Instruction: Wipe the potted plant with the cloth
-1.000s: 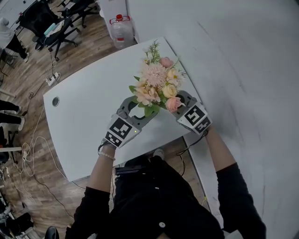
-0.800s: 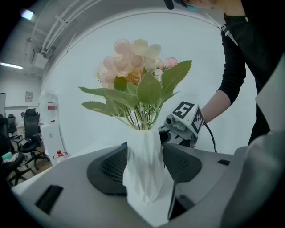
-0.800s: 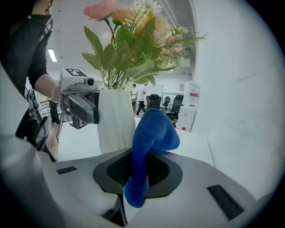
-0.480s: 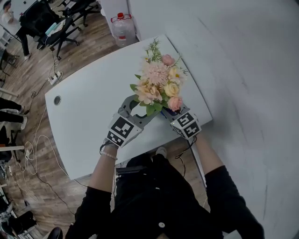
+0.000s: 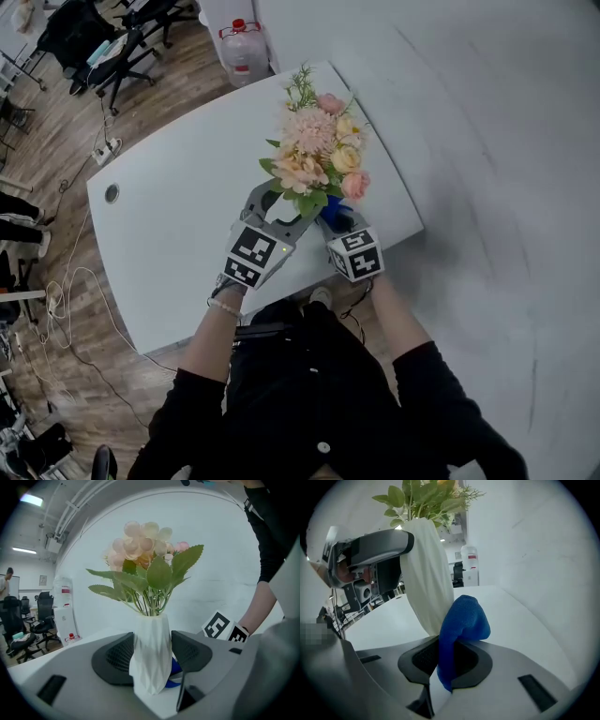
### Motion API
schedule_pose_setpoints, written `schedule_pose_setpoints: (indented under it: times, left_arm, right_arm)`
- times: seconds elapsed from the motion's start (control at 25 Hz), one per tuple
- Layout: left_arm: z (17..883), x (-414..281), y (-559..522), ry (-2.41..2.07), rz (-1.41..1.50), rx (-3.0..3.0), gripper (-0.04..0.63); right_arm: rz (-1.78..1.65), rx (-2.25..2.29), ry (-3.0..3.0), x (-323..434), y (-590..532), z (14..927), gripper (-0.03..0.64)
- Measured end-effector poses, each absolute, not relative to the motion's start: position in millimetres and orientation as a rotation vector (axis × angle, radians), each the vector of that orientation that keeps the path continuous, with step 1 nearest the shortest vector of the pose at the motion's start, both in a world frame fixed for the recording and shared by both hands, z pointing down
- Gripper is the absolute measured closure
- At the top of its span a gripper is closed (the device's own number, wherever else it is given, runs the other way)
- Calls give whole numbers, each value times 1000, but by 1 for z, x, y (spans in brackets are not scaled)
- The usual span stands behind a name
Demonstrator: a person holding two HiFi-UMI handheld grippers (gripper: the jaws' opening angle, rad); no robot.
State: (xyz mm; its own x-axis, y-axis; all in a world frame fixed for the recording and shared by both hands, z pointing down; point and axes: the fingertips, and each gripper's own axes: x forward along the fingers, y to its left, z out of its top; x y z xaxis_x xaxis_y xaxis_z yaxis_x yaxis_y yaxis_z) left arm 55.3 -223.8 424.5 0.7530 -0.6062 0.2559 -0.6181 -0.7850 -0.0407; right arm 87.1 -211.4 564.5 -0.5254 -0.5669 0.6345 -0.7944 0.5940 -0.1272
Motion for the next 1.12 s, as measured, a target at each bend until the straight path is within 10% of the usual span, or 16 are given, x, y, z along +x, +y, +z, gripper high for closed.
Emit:
schedule_pose_setpoints:
  times: [0.68,1.12]
  left_arm:
    - [430,52,-220,-1093,371,2841,331]
    - [441,50,-220,-995,421,2842,333]
  right_arm:
    - [993,1384,-2395,71,-186,508,532]
    - [392,1322,-2445,69,-187,458,532]
